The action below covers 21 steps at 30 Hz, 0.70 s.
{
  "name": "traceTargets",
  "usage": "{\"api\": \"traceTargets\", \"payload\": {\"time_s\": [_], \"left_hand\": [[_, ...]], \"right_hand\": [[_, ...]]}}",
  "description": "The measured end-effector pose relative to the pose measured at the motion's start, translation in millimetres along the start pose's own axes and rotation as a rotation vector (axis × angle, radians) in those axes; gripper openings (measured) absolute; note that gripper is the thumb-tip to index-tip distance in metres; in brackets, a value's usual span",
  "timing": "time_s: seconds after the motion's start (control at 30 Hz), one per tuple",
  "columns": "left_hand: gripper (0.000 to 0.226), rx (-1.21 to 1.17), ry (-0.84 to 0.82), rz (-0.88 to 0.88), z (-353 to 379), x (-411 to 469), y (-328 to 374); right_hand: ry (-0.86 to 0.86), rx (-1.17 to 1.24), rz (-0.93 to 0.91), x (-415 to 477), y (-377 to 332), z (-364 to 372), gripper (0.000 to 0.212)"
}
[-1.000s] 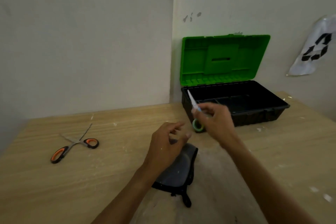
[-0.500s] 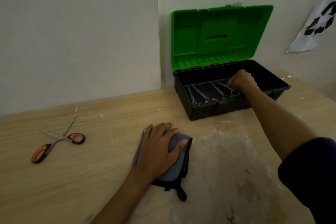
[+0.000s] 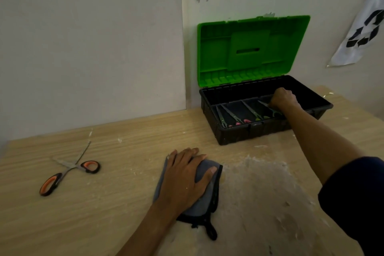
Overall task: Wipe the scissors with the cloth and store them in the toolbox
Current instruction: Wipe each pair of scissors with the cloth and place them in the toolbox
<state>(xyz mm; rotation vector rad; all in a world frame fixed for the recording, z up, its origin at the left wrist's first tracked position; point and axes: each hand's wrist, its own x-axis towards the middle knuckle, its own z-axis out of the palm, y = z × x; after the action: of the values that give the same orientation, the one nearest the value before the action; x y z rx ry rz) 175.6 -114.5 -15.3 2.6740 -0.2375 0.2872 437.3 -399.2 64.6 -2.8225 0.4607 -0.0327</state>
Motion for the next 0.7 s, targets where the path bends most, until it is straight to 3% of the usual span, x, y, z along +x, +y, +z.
{"api": "traceTargets", "payload": {"time_s": [0.1,0.2,0.37,0.53,0.7], "left_hand": [[0.064,-0.012,0.009,0.003,1,-1,0],[0.055,-0.058,0.052,-0.008,-1,-1,2],[0.043,-0.246,0.111,-0.068,-14,-2,0],[0.033,-0.177,0.149,-0.026,-36,-25,-22],[0.042,-0.099,0.249,-0.112,-64,-64,-55]], "right_hand": [[0.023,0.008,0.001,-7,-2,-5,0.035],[0.097,0.133,-0.09,-24,-11,-24,0.02],[0.271,0.487,-0.514,-115,-49,-32,0.011],[-0.075,0.462,-0.818,-236,-76,22,0.006],[-0.136,0.175,-0.917,-294,-89,68,0.035]]}}
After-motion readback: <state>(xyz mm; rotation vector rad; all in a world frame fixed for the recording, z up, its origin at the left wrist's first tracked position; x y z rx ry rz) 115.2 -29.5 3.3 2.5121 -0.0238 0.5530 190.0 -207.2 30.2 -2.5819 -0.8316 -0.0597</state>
